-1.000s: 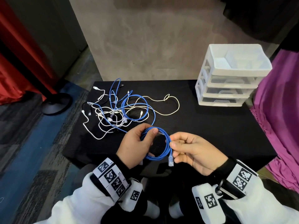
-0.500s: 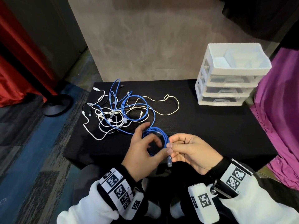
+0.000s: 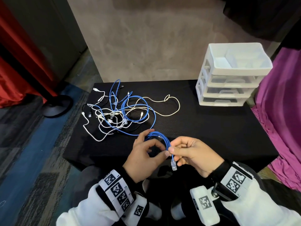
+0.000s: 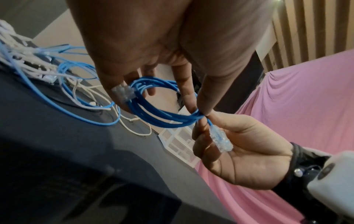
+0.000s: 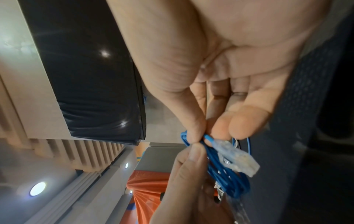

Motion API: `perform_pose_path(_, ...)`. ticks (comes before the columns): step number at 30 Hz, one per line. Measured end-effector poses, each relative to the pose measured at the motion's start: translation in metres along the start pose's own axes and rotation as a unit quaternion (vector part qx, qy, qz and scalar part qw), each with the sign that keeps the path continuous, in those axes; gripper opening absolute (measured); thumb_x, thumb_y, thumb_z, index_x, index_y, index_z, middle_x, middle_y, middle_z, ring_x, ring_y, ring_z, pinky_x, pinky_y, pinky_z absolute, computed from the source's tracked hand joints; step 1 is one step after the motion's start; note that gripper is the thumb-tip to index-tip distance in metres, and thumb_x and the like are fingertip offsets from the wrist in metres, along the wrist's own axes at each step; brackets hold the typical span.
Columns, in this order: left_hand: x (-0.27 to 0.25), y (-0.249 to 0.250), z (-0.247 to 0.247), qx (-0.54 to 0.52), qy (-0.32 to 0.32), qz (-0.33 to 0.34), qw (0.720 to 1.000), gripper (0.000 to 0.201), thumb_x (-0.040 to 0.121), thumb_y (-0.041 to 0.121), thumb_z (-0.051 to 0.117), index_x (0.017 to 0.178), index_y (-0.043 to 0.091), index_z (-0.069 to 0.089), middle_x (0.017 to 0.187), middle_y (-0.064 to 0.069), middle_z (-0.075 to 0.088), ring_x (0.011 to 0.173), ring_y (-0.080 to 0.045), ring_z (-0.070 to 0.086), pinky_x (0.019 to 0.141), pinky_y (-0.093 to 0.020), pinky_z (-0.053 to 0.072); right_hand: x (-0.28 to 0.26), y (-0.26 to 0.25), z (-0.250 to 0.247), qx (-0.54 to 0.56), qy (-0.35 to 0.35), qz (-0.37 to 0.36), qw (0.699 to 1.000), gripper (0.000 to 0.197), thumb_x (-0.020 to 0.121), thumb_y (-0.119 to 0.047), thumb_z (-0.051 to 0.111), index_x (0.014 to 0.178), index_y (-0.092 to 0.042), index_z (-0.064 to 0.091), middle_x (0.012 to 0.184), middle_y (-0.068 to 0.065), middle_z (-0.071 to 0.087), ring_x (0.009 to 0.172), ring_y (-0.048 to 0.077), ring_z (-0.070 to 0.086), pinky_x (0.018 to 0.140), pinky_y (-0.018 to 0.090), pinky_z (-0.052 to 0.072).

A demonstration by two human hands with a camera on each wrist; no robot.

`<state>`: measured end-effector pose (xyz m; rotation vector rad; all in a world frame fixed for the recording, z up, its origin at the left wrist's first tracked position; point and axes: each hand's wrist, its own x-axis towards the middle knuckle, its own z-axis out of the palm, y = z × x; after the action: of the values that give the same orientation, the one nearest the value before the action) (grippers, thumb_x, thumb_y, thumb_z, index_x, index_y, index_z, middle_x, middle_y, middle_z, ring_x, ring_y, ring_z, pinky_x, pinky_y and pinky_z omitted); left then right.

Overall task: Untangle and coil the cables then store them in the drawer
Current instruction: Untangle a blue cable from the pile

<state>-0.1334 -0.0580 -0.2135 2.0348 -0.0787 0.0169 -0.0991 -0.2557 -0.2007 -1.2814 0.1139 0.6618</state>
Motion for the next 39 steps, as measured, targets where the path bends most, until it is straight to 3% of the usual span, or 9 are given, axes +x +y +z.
perform_pose_path(4, 0.001, 0.002, 0.002, -0.054, -0.002, -0.032, 0.998, 0.011, 0.079, 0.020, 0.084, 0.074, 0.022, 0.074, 0.134, 0.001, 0.051, 0.137, 0.010, 0.035, 0.092, -0.004, 0.038, -0.001, 0.000, 0.000, -0.013, -0.009, 0.001, 1.000, 0.026, 0.073, -0.014, 0.083, 0.095, -0.005, 0.071, 0.079, 0.012, 0.068, 0.057, 0.014, 0.059, 0.048, 0.021, 0.053)
perform_pose_path(10, -0.002, -0.002, 0.011, 0.018, 0.060, 0.037, 0.997, 0.010, 0.078, 0.030, 0.077, 0.075, 0.030, 0.067, 0.143, 0.005, 0.041, 0.144, -0.004, 0.033, 0.114, -0.034, 0.037, -0.003, -0.001, 0.001, -0.053, -0.010, -0.029, 0.998, 0.015, 0.087, -0.003, 0.077, 0.100, 0.001, 0.070, 0.075, 0.009, 0.066, 0.059, 0.014, 0.058, 0.049, 0.022, 0.050)
perform_pose_path(16, 0.005, -0.006, 0.013, 0.069, 0.071, 0.069, 0.993, 0.009, 0.076, 0.036, 0.062, 0.075, 0.027, 0.058, 0.150, 0.003, 0.041, 0.138, -0.014, 0.046, 0.100, -0.048, 0.048, -0.005, 0.004, 0.001, 0.010, -0.025, -0.029, 0.999, 0.026, 0.087, 0.007, 0.072, 0.113, 0.006, 0.067, 0.082, 0.012, 0.065, 0.063, 0.015, 0.062, 0.054, 0.024, 0.056)
perform_pose_path(21, 0.010, -0.010, 0.013, 0.114, 0.030, 0.083, 0.990, 0.010, 0.075, 0.035, 0.058, 0.073, 0.032, 0.049, 0.157, -0.011, 0.044, 0.129, -0.009, 0.057, 0.084, -0.022, 0.046, -0.009, 0.003, -0.001, 0.114, -0.006, 0.000, 0.993, 0.029, 0.077, -0.001, 0.075, 0.106, 0.002, 0.075, 0.079, 0.016, 0.069, 0.060, 0.017, 0.065, 0.057, 0.022, 0.059)
perform_pose_path(26, 0.008, -0.007, 0.012, 0.165, -0.015, 0.084, 0.983, 0.015, 0.072, 0.043, 0.055, 0.071, 0.032, 0.045, 0.158, -0.014, 0.041, 0.140, -0.016, 0.048, 0.099, -0.033, 0.048, -0.005, 0.007, 0.003, 0.183, 0.038, 0.011, 0.982, 0.037, 0.074, 0.000, 0.076, 0.110, 0.003, 0.070, 0.076, 0.012, 0.069, 0.060, 0.012, 0.067, 0.059, 0.022, 0.061)
perform_pose_path(30, 0.004, -0.005, 0.015, 0.164, -0.039, 0.048, 0.984, 0.018, 0.070, 0.036, 0.061, 0.067, 0.031, 0.044, 0.161, -0.007, 0.038, 0.143, -0.003, 0.041, 0.095, -0.017, 0.043, -0.002, 0.009, 0.009, 0.191, 0.070, -0.004, 0.979, 0.021, 0.082, 0.000, 0.074, 0.101, -0.006, 0.068, 0.071, 0.008, 0.067, 0.057, 0.010, 0.065, 0.054, 0.021, 0.058)
perform_pose_path(33, 0.005, -0.009, 0.015, 0.150, -0.024, 0.046, 0.987, 0.015, 0.074, 0.031, 0.061, 0.068, 0.026, 0.048, 0.148, -0.007, 0.054, 0.142, 0.006, 0.037, 0.085, -0.006, 0.041, 0.001, 0.012, 0.011, 0.178, 0.098, -0.015, 0.979, 0.014, 0.089, -0.003, 0.073, 0.100, -0.009, 0.068, 0.073, 0.005, 0.066, 0.057, 0.008, 0.061, 0.049, 0.019, 0.053)
perform_pose_path(37, 0.003, -0.006, 0.016, 0.088, -0.023, 0.041, 0.995, 0.012, 0.074, 0.031, 0.053, 0.065, 0.023, 0.048, 0.091, -0.003, 0.071, 0.142, 0.004, 0.038, 0.098, -0.017, 0.047, 0.004, 0.012, 0.015, 0.154, 0.111, -0.029, 0.981, 0.009, 0.091, -0.004, 0.072, 0.094, -0.010, 0.067, 0.081, 0.008, 0.067, 0.062, 0.011, 0.063, 0.049, 0.019, 0.052)
perform_pose_path(39, 0.002, -0.004, 0.014, 0.061, -0.021, 0.031, 0.997, 0.012, 0.075, 0.029, 0.054, 0.065, 0.022, 0.051, 0.097, -0.006, 0.073, 0.139, 0.005, 0.043, 0.100, -0.012, 0.043, 0.004, 0.010, 0.016, 0.138, 0.114, -0.045, 0.983, 0.009, 0.092, -0.002, 0.070, 0.095, -0.009, 0.065, 0.078, 0.007, 0.067, 0.062, 0.012, 0.066, 0.049, 0.020, 0.053)
